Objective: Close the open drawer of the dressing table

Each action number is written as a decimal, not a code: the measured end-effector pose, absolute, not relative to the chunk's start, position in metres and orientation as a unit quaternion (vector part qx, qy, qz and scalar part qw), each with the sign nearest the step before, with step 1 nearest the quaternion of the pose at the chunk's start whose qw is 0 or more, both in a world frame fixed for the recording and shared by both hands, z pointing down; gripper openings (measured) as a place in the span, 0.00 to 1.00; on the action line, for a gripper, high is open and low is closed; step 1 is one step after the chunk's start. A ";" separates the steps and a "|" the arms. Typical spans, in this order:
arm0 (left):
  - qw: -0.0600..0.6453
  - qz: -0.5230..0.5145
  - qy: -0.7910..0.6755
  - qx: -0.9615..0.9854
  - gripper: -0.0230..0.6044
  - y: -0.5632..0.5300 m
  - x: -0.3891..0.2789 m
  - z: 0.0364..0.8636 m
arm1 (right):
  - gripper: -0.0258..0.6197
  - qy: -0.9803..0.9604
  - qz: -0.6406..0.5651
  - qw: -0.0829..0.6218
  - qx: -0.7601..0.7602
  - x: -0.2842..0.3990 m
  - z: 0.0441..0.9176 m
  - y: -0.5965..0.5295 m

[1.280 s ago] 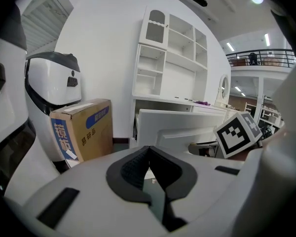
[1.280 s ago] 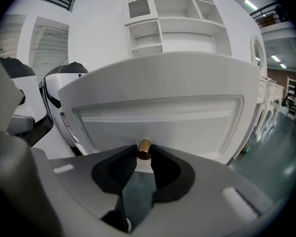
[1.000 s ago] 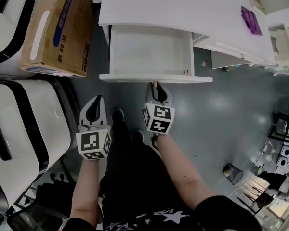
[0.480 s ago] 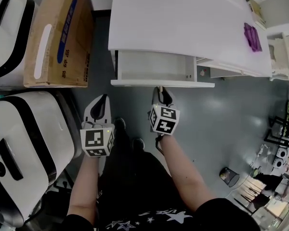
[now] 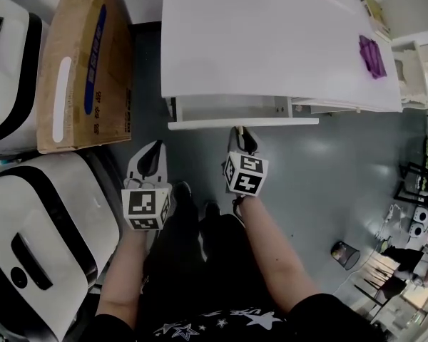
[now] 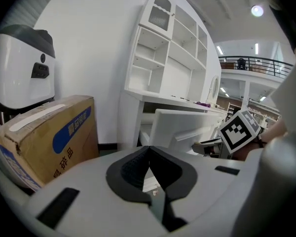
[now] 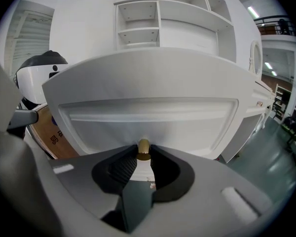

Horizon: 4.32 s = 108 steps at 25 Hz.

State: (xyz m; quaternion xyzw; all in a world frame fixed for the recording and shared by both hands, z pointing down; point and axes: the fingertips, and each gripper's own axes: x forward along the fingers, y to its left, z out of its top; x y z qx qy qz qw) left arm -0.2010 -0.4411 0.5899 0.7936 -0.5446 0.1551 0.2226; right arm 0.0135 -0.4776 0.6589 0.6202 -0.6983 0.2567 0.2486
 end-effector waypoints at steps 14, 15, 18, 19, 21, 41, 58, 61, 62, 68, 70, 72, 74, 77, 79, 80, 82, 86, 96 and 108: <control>0.216 0.182 -0.559 0.780 0.05 -0.476 -0.193 0.600 | 0.17 -0.725 0.265 0.200 0.603 0.009 0.658 -0.523; 0.216 0.184 -0.562 0.777 0.05 -0.478 -0.193 0.600 | 0.17 -0.726 0.267 0.196 0.602 0.009 0.658 -0.526; 0.215 0.186 -0.567 0.773 0.05 -0.483 -0.190 0.600 | 0.17 -0.728 0.272 0.186 0.601 0.008 0.658 -0.534; 0.214 0.187 -0.567 0.773 0.05 -0.485 -0.189 0.600 | 0.17 -0.729 0.272 0.185 0.601 0.008 0.658 -0.536; 0.212 0.188 -0.567 0.774 0.05 -0.487 -0.187 0.599 | 0.17 -0.730 0.273 0.184 0.599 0.007 0.658 -0.540; 0.200 0.170 -0.562 0.784 0.05 -0.484 -0.187 0.580 | 0.23 -0.731 0.274 0.152 0.606 0.004 0.654 -0.547; 0.181 0.129 -0.527 0.821 0.05 -0.435 -0.180 0.506 | 0.17 -0.721 0.239 0.098 0.643 0.024 0.543 -0.436; 0.174 0.124 -0.520 0.827 0.05 -0.424 -0.170 0.487 | 0.14 -0.726 0.238 0.088 0.639 0.032 0.520 -0.417; 0.169 0.123 -0.519 0.829 0.05 -0.420 -0.167 0.480 | 0.14 -0.729 0.236 0.085 0.637 0.035 0.513 -0.411; 0.146 0.104 -0.534 0.826 0.05 -0.388 -0.154 0.437 | 0.11 -0.750 0.218 0.065 0.621 0.051 0.473 -0.374; 0.141 0.098 -0.541 0.823 0.05 -0.370 -0.145 0.425 | 0.10 -0.758 0.209 0.053 0.615 0.062 0.458 -0.358; 0.145 0.086 -0.550 0.818 0.05 -0.352 -0.133 0.414 | 0.07 -0.769 0.202 0.042 0.604 0.076 0.447 -0.343; 0.149 0.076 -0.558 0.813 0.05 -0.328 -0.117 0.406 | 0.06 -0.776 0.202 0.037 0.596 0.093 0.440 -0.324; 0.142 0.073 -0.562 0.812 0.05 -0.293 -0.095 0.396 | 0.04 -0.772 0.211 0.021 0.599 0.121 0.435 -0.293; 0.137 0.070 -0.565 0.810 0.05 -0.272 -0.083 0.391 | 0.04 -0.771 0.213 0.013 0.600 0.137 0.432 -0.274; 0.134 0.069 -0.568 0.809 0.05 -0.261 -0.078 0.388 | 0.04 -0.773 0.212 0.011 0.598 0.144 0.430 -0.264; 0.129 0.069 -0.572 0.807 0.05 -0.238 -0.067 0.384 | 0.04 -0.777 0.210 0.008 0.593 0.155 0.426 -0.243; 0.128 0.072 -0.578 0.803 0.05 -0.198 -0.045 0.384 | 0.04 -0.793 0.205 0.012 0.573 0.169 0.425 -0.203; 0.123 0.081 -0.558 0.817 0.05 -0.148 -0.010 0.381 | 0.04 -0.826 0.192 0.012 0.530 0.164 0.409 -0.154; 0.119 0.052 -0.548 0.827 0.05 -0.079 -0.038 0.363 | 0.04 -0.845 0.163 0.044 0.507 0.112 0.388 -0.073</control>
